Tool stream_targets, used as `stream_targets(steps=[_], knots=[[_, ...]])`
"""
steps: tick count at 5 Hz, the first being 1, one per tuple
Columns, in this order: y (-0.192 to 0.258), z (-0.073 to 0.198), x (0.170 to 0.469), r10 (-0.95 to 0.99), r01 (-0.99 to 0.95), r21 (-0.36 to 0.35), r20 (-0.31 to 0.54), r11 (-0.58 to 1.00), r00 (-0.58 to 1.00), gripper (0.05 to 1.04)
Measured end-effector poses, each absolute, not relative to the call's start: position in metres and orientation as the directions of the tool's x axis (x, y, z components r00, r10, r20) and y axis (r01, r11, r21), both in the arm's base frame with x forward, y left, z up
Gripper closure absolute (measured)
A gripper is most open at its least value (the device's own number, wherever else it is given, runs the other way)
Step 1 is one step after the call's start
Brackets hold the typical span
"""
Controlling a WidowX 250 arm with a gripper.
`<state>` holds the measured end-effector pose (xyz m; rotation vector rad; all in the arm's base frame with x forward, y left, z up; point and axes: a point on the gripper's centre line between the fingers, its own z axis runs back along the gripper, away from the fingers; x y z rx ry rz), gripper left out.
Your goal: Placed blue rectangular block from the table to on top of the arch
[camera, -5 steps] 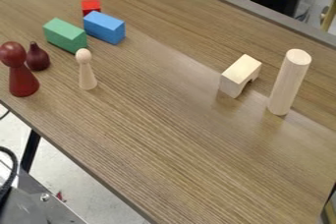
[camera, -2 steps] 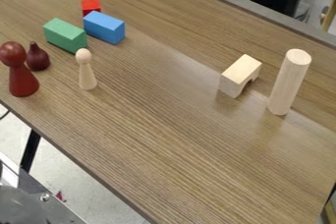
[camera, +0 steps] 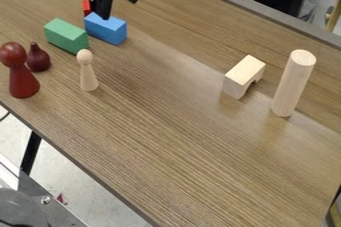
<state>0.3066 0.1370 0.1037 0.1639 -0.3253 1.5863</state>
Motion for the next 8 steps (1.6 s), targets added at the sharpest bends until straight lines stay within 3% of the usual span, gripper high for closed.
stream_targets(steps=[3,5,6,7,8], knots=[[0.168,0.055,0.323,0.946,-0.969,-0.236,0.294,-0.069,-0.139,0.083],[0.175,0.047,0.342,0.945,-0.963,-0.246,0.278,-0.105,-0.174,0.083],[0.177,0.042,0.345,0.947,-0.969,-0.219,0.272,-0.115,-0.174,0.083],[0.173,0.039,0.343,0.959,-0.981,-0.166,0.245,-0.1,-0.14,0.132],[0.177,0.041,0.343,0.957,-0.991,-0.127,0.29,0.038,0.0,0.388]])
